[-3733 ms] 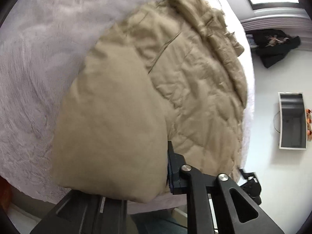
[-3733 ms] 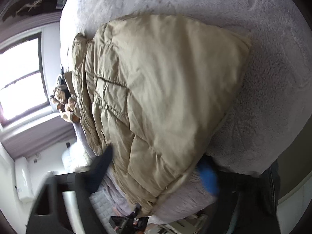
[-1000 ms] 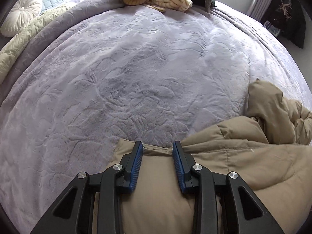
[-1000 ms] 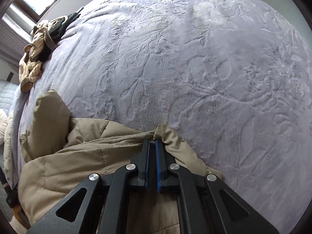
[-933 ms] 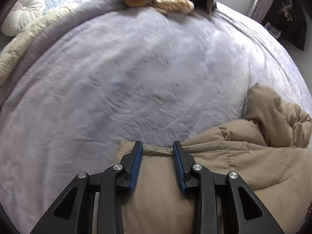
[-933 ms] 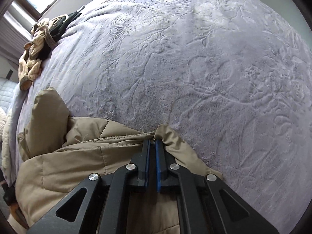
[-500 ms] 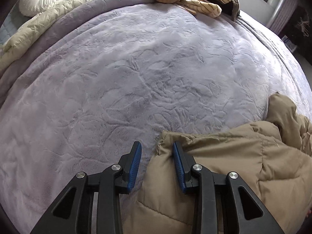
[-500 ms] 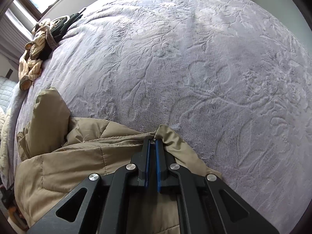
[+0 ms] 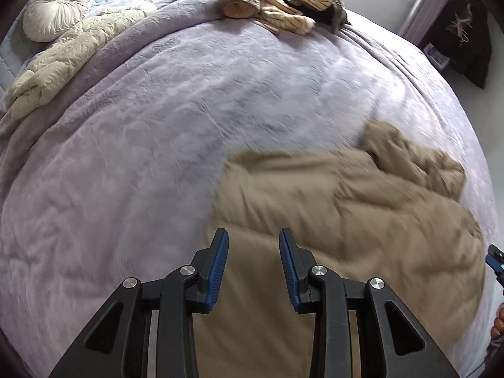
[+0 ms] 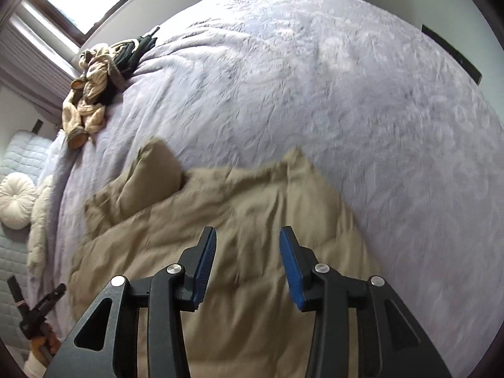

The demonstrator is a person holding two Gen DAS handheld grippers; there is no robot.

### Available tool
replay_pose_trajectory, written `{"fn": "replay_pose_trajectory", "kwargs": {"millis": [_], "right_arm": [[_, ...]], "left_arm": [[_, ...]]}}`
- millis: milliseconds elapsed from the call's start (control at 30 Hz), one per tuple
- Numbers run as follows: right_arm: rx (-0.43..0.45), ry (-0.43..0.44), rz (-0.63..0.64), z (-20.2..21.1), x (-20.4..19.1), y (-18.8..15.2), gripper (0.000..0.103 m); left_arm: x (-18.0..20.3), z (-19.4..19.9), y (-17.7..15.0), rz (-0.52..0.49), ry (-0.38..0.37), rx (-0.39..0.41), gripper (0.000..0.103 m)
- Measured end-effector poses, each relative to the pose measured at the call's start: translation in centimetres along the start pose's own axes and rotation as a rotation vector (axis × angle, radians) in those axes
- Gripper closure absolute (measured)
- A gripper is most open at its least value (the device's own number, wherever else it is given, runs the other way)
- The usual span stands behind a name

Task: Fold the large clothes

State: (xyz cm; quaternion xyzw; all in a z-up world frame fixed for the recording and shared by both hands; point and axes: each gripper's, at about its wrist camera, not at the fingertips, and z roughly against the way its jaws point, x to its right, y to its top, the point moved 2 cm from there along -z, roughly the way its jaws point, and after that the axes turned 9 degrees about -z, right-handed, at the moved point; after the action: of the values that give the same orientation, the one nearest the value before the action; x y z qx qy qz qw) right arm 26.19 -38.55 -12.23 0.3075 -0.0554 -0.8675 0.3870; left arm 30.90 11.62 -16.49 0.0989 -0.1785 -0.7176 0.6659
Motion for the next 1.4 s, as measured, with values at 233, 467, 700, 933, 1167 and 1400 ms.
{"fn": "replay_pose_trajectory", "kwargs": {"millis": [233, 467, 700, 933, 1167, 1400], "right_arm": [[-0.063, 0.042, -0.022, 2.3, -0.1, -4.8, 0.048], [-0.115, 0.063, -0.02, 4.1, 0.0, -9.2, 0.043], [-0.151, 0.09, -0.057, 5.0, 0.4, -12.5, 0.022], [-0.164, 0.103, -0.077, 5.5, 0.7, -15.2, 0.018], [-0.145, 0.108, -0.073, 5.6, 0.7, -16.9, 0.017], [-0.155, 0.153, -0.125, 5.1, 1.1, -17.9, 0.017]], "left_arm": [[2.8, 2.9, -3.1, -0.023, -0.042, -0.006, 0.016], [4.8, 4.9, -5.8, -0.056, -0.063, -0.033, 0.015], [4.2, 5.7, -8.3, 0.03, -0.1, -0.073, 0.0], [4.0, 5.9, -9.8, 0.045, -0.119, -0.107, 0.0], [4.2, 5.6, -10.9, 0.004, -0.056, -0.122, 0.0], [3.9, 4.3, -12.5, 0.076, -0.181, -0.139, 0.0]]}}
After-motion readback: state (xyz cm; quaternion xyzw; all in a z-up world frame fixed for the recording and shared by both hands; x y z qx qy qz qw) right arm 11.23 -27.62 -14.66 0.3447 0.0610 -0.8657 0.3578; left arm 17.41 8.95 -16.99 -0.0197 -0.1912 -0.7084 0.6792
